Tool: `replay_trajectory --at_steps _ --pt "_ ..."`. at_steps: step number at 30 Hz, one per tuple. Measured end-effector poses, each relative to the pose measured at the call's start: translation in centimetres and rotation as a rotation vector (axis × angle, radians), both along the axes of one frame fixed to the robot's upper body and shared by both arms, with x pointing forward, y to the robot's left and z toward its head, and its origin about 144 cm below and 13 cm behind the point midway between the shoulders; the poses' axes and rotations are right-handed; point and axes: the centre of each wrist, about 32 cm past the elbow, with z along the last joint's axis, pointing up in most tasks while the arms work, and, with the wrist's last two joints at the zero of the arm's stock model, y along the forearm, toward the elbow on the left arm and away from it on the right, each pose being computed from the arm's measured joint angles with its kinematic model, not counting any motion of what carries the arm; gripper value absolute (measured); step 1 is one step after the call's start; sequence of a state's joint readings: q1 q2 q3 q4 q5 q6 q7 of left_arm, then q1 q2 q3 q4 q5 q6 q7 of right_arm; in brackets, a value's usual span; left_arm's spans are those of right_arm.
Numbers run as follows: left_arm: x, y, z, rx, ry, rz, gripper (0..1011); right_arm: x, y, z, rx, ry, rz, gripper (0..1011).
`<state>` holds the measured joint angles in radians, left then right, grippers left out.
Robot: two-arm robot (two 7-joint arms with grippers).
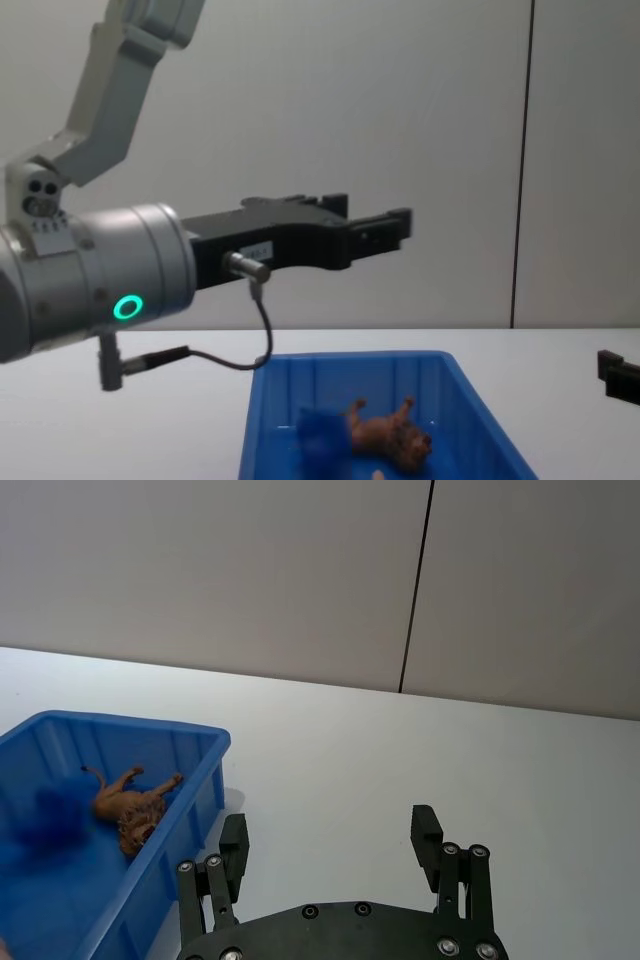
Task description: Pick up the two dolls from the table and place them into the box.
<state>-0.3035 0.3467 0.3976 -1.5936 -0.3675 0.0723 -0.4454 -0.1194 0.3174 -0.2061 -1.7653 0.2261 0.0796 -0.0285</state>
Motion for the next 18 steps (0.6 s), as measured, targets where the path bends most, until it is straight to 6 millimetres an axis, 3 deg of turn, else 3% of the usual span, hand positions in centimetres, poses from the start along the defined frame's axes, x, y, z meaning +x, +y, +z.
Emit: replay_trajectory --at_steps 9,18 --pt "0.37 -0.67 0.16 -0.014 -0.016 -0.05 958 0.0 0.0 0.0 0.0 0.0 0.0 1001" --pt "0.53 -1.0 0.2 -0.021 -0.022 -0.074 1001 0.0 0.0 0.0 0.0 0.0 0.0 1001"
